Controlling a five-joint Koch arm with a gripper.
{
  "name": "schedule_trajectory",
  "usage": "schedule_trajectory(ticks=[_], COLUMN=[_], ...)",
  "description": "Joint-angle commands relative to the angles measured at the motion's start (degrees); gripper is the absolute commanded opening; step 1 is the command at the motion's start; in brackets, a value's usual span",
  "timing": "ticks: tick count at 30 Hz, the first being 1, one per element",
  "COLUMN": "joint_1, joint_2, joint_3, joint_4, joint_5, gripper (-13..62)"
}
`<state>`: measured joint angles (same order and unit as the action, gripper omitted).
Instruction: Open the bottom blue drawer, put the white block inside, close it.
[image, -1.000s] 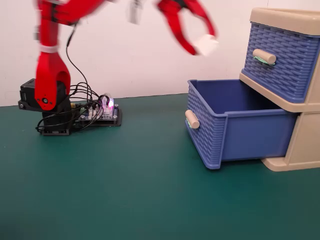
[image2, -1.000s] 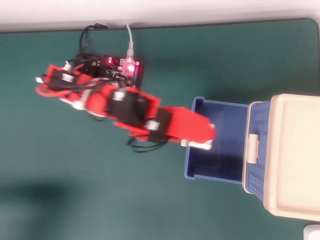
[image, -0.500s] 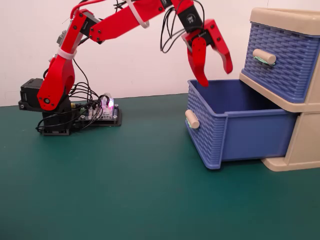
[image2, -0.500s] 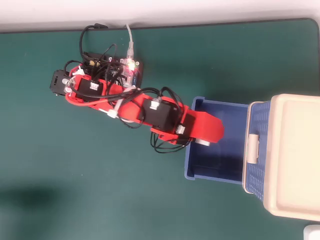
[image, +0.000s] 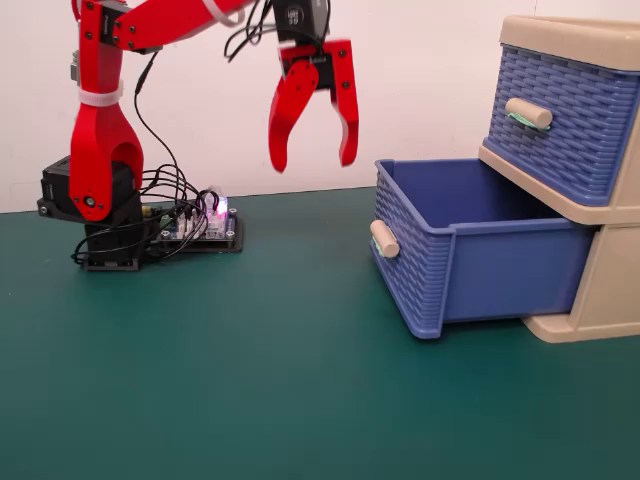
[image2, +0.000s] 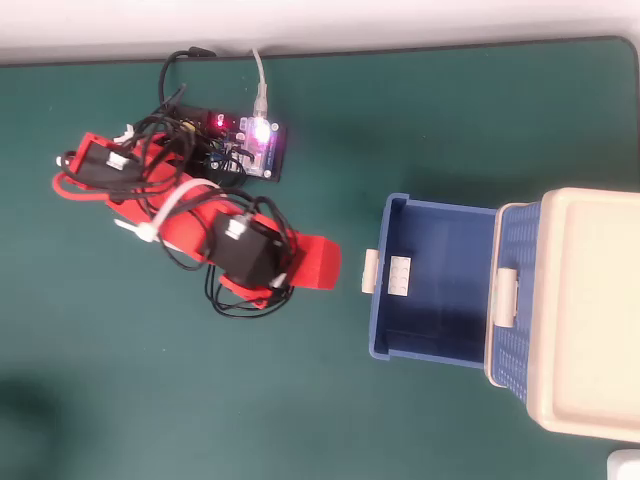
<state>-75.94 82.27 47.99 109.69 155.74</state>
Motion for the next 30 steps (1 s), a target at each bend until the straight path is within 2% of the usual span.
schedule_trajectory(ticks=[1,9,18,23,30], joint_1=[-0.79,-6.06,-8.61,-8.88,-8.79], joint_2=[-2.37,-16.52,-31.64,-38.85,-41.66], joint_3=[-0.62,-8.79,-34.19,-40.43,-40.52], joint_4=[-0.26,-6.15,-9.05,-24.08,-43.86], joint_5=[0.18,4.75,7.21,7.03,6.59], gripper=[34.0,34.3,34.3,34.3,34.3])
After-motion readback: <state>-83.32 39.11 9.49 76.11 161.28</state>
